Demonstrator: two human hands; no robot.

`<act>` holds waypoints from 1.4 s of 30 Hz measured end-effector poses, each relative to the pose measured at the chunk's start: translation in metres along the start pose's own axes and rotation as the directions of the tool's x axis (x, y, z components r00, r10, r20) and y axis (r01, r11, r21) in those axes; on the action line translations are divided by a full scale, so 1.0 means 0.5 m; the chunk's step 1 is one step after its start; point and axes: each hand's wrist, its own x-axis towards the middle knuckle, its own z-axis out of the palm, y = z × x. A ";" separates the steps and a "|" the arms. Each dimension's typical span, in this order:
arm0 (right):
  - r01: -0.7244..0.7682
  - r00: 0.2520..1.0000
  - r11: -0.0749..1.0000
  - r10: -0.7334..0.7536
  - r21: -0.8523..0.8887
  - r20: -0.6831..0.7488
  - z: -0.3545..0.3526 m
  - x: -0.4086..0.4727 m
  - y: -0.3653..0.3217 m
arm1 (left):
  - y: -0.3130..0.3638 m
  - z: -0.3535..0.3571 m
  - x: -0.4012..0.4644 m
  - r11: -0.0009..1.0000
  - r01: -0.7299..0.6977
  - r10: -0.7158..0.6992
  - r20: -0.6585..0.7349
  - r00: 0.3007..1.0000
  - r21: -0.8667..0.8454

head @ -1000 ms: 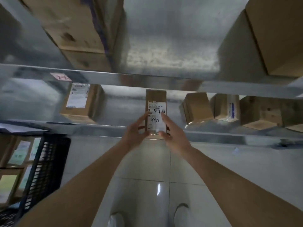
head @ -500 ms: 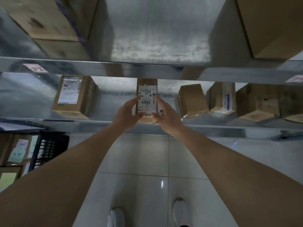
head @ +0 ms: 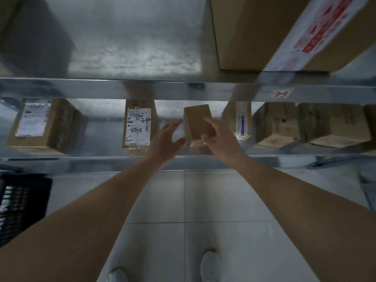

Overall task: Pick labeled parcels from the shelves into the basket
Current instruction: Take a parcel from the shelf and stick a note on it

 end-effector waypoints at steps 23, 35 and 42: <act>-0.081 0.979 0.948 0.017 0.308 0.203 -0.001 -0.020 0.020 | 0.052 0.064 -0.045 0.810 0.314 -0.286 0.134 0.949 -0.495; -0.161 0.970 0.909 0.073 0.385 0.232 -0.159 -0.281 -0.169 | 0.257 -0.153 -0.301 0.679 0.281 -0.283 0.111 0.953 -0.679; -0.184 0.981 0.802 0.189 0.568 0.051 -0.231 -0.512 -0.318 | 0.378 -0.308 -0.491 0.595 0.272 -0.325 0.083 0.942 -0.757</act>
